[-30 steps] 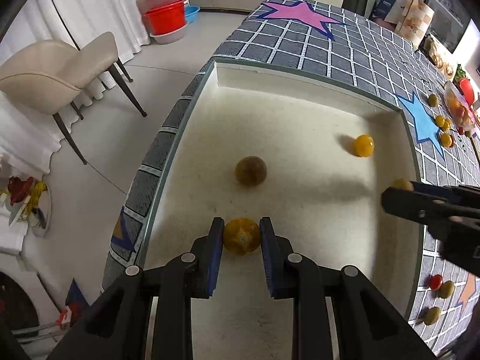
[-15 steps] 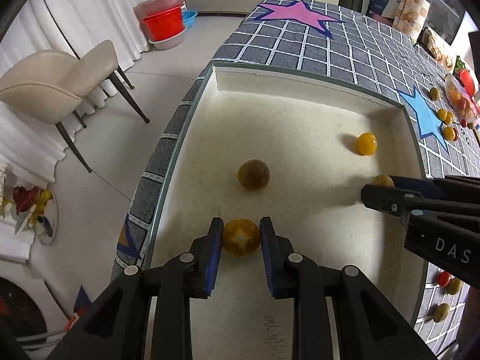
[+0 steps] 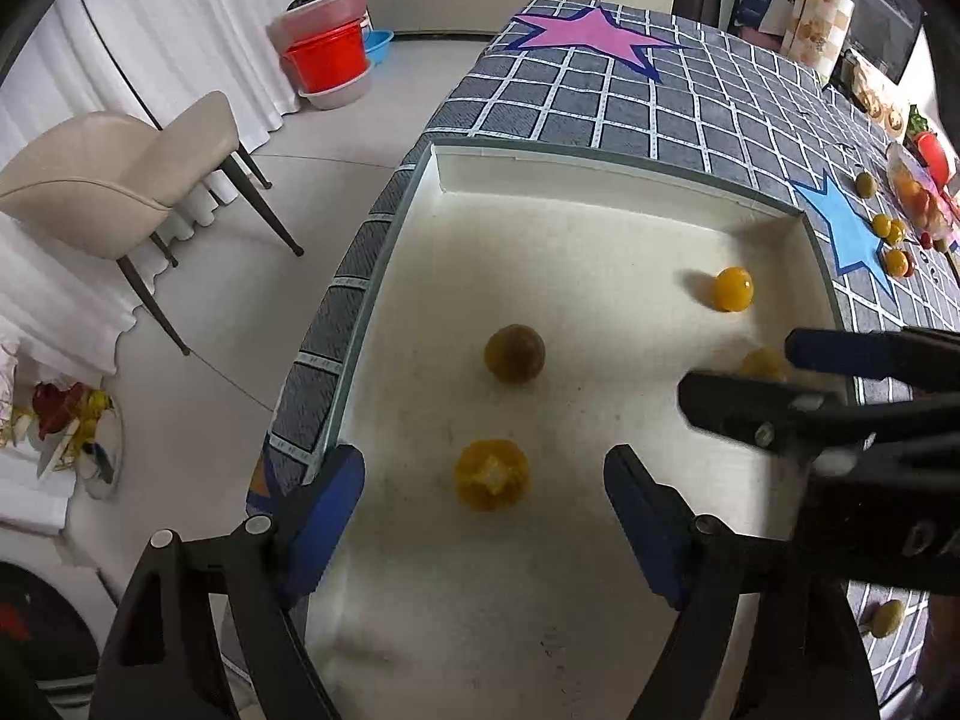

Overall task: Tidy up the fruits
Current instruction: 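Carry both tomatoes over the white tray and open both tools to release, then return to the cloth and grasp a red tomato with the right tool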

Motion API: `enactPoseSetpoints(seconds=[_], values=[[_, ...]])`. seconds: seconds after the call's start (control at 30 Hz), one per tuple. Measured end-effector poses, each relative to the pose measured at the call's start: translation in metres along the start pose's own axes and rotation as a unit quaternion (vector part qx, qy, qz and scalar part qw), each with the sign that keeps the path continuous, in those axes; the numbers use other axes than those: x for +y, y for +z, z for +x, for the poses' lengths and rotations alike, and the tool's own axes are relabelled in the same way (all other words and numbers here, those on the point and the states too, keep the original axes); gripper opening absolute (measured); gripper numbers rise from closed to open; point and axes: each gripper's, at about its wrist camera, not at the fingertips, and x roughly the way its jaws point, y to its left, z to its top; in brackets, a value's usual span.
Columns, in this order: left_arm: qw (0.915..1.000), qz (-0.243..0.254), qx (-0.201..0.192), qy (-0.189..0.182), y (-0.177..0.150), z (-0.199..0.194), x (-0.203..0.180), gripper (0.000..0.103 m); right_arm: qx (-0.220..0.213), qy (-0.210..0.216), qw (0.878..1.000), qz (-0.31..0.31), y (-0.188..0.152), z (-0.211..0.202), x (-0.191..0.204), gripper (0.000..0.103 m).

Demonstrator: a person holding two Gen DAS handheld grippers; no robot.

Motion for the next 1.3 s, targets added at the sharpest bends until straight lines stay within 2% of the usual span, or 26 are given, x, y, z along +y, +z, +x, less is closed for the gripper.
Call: enactPoseSetpoints(seconds=[0.17, 0.4, 0.57, 0.73, 0.87, 1.0, 1.2, 1.27, 1.3], values=[[0.9998, 0.018, -0.002, -0.002, 0.004, -0.007, -0.009, 0.083, -0.024, 0.006, 0.999, 0.034, 0.005, -0.025, -0.015, 0.08], [0.9974, 0.065, -0.021, -0.025, 0.013, -0.029, -0.047, 0.083, -0.04, -0.015, 0.996, 0.073, -0.016, -0.062, -0.058, 0.08], [0.9916, 0.112, -0.029, -0.057, 0.018, -0.042, -0.093, 0.083, -0.031, -0.05, 0.993, 0.106, -0.053, -0.083, -0.102, 0.08], [0.9823, 0.162, -0.03, -0.089, 0.016, -0.049, -0.141, 0.083, -0.018, -0.088, 0.987, 0.134, -0.094, -0.101, -0.145, 0.08], [0.9742, 0.198, -0.027, -0.105, 0.013, -0.049, -0.176, 0.083, -0.005, -0.102, 0.982, 0.161, -0.122, -0.108, -0.174, 0.08], [0.9696, 0.219, -0.011, -0.108, 0.008, -0.04, -0.199, 0.083, 0.002, -0.105, 0.979, 0.174, -0.138, -0.109, -0.186, 0.08], [0.9676, 0.231, 0.013, -0.101, -0.002, -0.024, -0.216, 0.083, 0.005, -0.102, 0.981, 0.165, -0.15, -0.104, -0.194, 0.08], [0.9685, 0.229, 0.019, -0.097, -0.004, -0.018, -0.218, 0.083, 0.005, -0.1, 0.982, 0.16, -0.153, -0.102, -0.196, 0.077], [0.9689, 0.228, 0.02, -0.095, -0.005, -0.017, -0.218, 0.083, 0.006, -0.099, 0.982, 0.159, -0.152, -0.101, -0.197, 0.071]])
